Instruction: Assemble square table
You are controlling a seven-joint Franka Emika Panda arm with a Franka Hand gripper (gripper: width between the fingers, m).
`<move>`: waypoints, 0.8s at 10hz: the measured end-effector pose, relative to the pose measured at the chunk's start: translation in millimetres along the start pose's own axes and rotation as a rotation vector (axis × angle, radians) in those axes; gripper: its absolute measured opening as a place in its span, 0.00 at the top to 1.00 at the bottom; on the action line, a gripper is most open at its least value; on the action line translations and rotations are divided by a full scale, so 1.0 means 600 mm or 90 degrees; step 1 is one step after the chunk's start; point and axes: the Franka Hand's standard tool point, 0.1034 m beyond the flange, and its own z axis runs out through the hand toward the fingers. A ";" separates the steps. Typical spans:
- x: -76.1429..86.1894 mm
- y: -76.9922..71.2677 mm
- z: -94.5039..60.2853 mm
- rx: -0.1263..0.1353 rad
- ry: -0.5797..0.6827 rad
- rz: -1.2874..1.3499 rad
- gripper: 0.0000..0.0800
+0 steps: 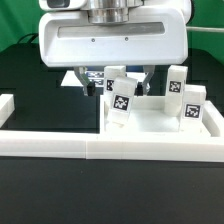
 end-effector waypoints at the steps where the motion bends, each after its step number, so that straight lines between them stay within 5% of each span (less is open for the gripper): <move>1: 0.000 0.000 0.000 0.000 0.000 0.003 0.45; 2: 0.000 0.000 0.000 0.001 0.000 0.071 0.45; 3: 0.000 0.000 0.000 0.001 0.000 0.116 0.64; 5: 0.001 -0.001 0.001 -0.001 0.002 0.210 0.64; 8: 0.001 -0.015 0.002 -0.024 0.012 0.470 0.64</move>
Offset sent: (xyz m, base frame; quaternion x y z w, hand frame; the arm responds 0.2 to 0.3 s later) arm 0.0000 0.0000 0.0000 0.0000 0.0000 0.1296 0.9916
